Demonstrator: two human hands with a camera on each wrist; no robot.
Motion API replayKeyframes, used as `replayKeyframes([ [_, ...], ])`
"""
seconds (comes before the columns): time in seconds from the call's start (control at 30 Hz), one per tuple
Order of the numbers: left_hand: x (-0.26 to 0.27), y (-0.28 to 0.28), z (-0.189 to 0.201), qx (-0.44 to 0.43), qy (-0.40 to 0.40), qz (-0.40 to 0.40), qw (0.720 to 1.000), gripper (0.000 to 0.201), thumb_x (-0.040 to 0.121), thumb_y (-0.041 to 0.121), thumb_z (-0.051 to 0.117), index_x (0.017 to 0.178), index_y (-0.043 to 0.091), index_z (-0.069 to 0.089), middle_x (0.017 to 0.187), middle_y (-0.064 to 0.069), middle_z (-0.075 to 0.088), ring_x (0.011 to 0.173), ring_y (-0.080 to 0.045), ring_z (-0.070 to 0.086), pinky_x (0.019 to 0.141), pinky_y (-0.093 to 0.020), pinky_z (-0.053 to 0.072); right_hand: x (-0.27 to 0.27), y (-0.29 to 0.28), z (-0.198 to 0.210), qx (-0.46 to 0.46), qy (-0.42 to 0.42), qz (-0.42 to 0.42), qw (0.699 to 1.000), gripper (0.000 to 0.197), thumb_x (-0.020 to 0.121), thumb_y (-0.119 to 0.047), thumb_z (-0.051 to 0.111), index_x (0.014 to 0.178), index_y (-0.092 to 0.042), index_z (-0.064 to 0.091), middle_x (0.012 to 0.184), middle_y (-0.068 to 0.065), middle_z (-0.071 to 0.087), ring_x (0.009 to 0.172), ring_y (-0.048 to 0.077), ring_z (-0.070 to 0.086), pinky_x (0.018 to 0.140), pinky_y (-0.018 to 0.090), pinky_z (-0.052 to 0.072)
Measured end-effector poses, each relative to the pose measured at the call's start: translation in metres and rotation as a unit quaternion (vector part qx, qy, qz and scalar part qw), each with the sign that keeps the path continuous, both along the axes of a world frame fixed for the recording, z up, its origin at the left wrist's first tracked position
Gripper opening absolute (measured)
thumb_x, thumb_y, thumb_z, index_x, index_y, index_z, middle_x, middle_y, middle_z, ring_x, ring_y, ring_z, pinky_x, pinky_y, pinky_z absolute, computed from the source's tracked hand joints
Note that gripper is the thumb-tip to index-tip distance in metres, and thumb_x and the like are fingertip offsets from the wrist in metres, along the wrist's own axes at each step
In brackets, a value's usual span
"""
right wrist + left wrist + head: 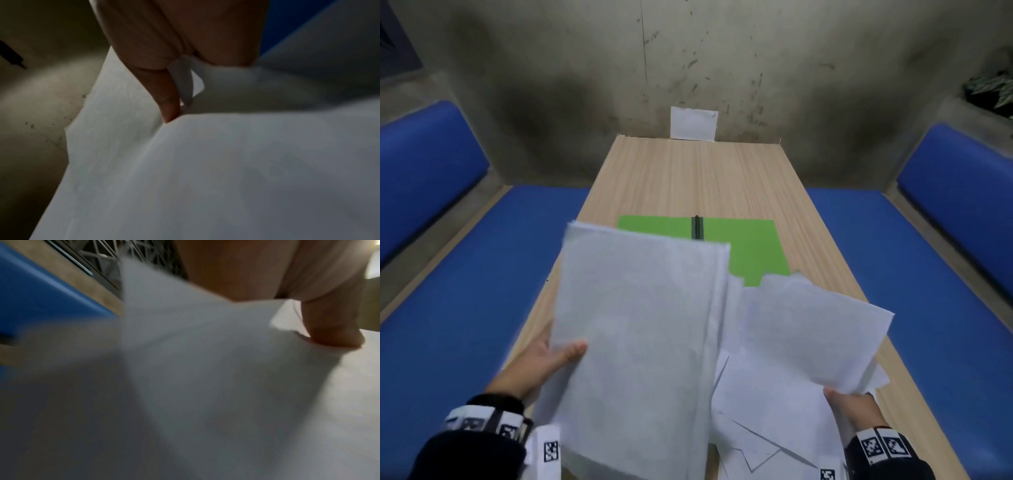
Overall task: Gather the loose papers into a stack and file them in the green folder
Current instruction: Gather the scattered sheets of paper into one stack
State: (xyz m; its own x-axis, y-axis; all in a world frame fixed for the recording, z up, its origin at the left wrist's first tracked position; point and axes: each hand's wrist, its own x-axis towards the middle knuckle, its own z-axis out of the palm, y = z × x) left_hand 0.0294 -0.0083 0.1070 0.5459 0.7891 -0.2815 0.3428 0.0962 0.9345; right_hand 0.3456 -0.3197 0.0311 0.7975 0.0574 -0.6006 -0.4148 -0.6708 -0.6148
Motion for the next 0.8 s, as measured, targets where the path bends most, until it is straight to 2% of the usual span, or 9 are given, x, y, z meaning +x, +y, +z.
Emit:
replayKeyframes([
  [0.03, 0.004, -0.012, -0.011, -0.022, 0.015, -0.031, 0.999, 0.055, 0.08, 0.006, 0.067, 0.13, 0.015, 0.044, 0.128, -0.001, 0.053, 0.106, 0.006, 0.053, 0.094, -0.012, 0.036, 0.001, 0.0, 0.002, 0.008, -0.001, -0.001, 1.0, 0.052, 0.082, -0.008, 0.064, 0.124, 0.016, 0.045, 0.125, 0.03, 0.055, 0.107, 0.038, 0.054, 0.095, 0.041, 0.041],
  [0.1, 0.003, -0.017, -0.038, -0.047, 0.04, -0.073, 0.995, 0.078, 0.079, 0.01, 0.068, 0.143, 0.017, 0.024, 0.137, 0.007, 0.035, 0.123, -0.003, 0.032, 0.101, -0.018, 0.022, 0.002, 0.001, 0.006, 0.024, -0.005, -0.004, 1.0, 0.048, 0.083, -0.007, 0.062, 0.122, 0.016, 0.048, 0.124, 0.03, 0.056, 0.098, 0.034, 0.052, 0.09, 0.039, 0.041],
  [0.2, 0.004, -0.02, -0.071, -0.059, 0.111, -0.105, 0.987, 0.07, 0.068, 0.019, 0.071, 0.132, 0.019, 0.042, 0.132, 0.0, 0.054, 0.112, -0.015, 0.057, 0.097, -0.029, 0.04, 0.006, 0.002, 0.009, 0.041, -0.017, -0.01, 0.999, 0.042, 0.083, -0.006, 0.063, 0.117, 0.015, 0.052, 0.121, 0.031, 0.057, 0.091, 0.03, 0.049, 0.086, 0.038, 0.04],
  [0.27, 0.007, -0.018, -0.087, -0.035, 0.181, -0.091, 0.979, 0.057, 0.06, 0.026, 0.063, 0.116, 0.014, 0.058, 0.109, -0.008, 0.069, 0.094, -0.022, 0.067, 0.09, -0.039, 0.05, 0.007, 0.003, 0.011, 0.05, -0.031, -0.016, 0.998, 0.042, 0.081, -0.006, 0.065, 0.115, 0.014, 0.054, 0.12, 0.031, 0.059, 0.091, 0.031, 0.051, 0.09, 0.042, 0.042],
  [0.33, 0.011, -0.012, -0.096, 0.027, 0.255, -0.081, 0.963, 0.045, 0.063, 0.026, 0.061, 0.105, 0.011, 0.065, 0.102, -0.006, 0.064, 0.095, -0.024, 0.061, 0.089, -0.038, 0.05, 0.008, 0.003, 0.016, 0.063, -0.037, -0.033, 0.997, 0.042, 0.08, -0.008, 0.066, 0.115, 0.013, 0.054, 0.12, 0.031, 0.059, 0.092, 0.032, 0.052, 0.092, 0.043, 0.042],
  [0.47, 0.013, -0.007, -0.107, 0.072, 0.34, -0.091, 0.933, 0.058, 0.065, 0.032, 0.064, 0.12, 0.014, 0.06, 0.138, -0.004, 0.032, 0.129, -0.024, 0.028, 0.108, -0.036, 0.031, 0.019, -0.002, 0.033, 0.109, -0.06, -0.07, 0.99, 0.045, 0.082, -0.01, 0.065, 0.119, 0.011, 0.051, 0.123, 0.029, 0.056, 0.097, 0.034, 0.052, 0.097, 0.043, 0.04],
  [0.53, 0.012, -0.006, -0.111, 0.076, 0.355, -0.109, 0.926, 0.06, 0.067, 0.03, 0.065, 0.123, 0.013, 0.058, 0.143, -0.006, 0.028, 0.132, -0.025, 0.027, 0.11, -0.034, 0.028, 0.027, -0.007, 0.042, 0.141, -0.091, -0.089, 0.982, 0.046, 0.083, -0.008, 0.064, 0.123, 0.008, 0.049, 0.126, 0.027, 0.055, 0.106, 0.036, 0.053, 0.1, 0.043, 0.038],
  [0.7, 0.014, -0.005, -0.106, 0.046, 0.306, -0.11, 0.944, 0.031, 0.074, 0.012, 0.06, 0.106, 0.013, 0.061, 0.107, -0.008, 0.057, 0.085, -0.02, 0.059, 0.074, -0.029, 0.047, 0.042, -0.021, 0.062, 0.183, -0.136, -0.129, 0.965, 0.045, 0.076, -0.018, 0.07, 0.114, 0.001, 0.056, 0.113, 0.015, 0.061, 0.099, 0.029, 0.056, 0.097, 0.042, 0.04],
  [0.8, 0.011, -0.004, -0.1, 0.029, 0.286, -0.094, 0.953, 0.03, 0.079, 0.011, 0.056, 0.107, 0.02, 0.057, 0.1, -0.005, 0.066, 0.085, -0.02, 0.062, 0.069, -0.028, 0.045, 0.05, -0.032, 0.08, 0.208, -0.138, -0.119, 0.961, 0.035, 0.08, -0.029, 0.069, 0.09, 0.003, 0.063, 0.101, 0.023, 0.064, 0.09, 0.033, 0.061, 0.088, 0.047, 0.047],
])
